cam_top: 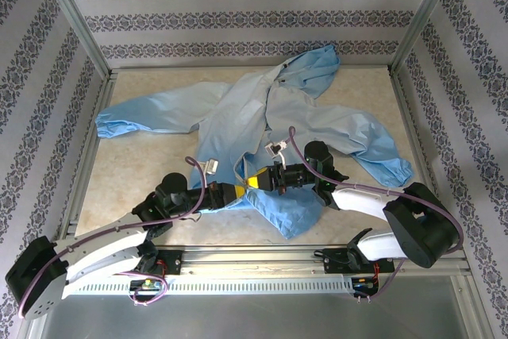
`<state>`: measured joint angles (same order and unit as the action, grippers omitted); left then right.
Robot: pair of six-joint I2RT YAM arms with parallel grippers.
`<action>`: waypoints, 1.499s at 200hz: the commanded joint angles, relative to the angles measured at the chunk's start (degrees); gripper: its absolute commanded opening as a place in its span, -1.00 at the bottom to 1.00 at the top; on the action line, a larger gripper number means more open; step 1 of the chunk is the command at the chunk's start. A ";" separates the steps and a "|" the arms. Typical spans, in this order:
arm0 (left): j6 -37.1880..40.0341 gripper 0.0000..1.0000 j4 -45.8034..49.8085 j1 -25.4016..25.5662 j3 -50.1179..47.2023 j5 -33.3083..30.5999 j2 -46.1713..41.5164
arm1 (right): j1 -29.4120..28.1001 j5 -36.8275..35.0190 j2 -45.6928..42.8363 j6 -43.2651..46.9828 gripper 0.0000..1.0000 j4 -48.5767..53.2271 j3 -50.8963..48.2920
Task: Zip up the jacket
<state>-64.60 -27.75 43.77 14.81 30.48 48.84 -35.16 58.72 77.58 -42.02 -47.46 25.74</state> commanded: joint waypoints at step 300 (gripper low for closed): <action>45.69 -1.00 103.82 -6.59 49.84 13.99 22.45 | -20.31 -36.00 -24.06 46.22 -0.06 46.85 6.34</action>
<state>-22.65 69.71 37.85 62.54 42.92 70.70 -49.89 32.23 53.08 -2.31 -1.89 28.84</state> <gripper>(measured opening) 0.013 0.483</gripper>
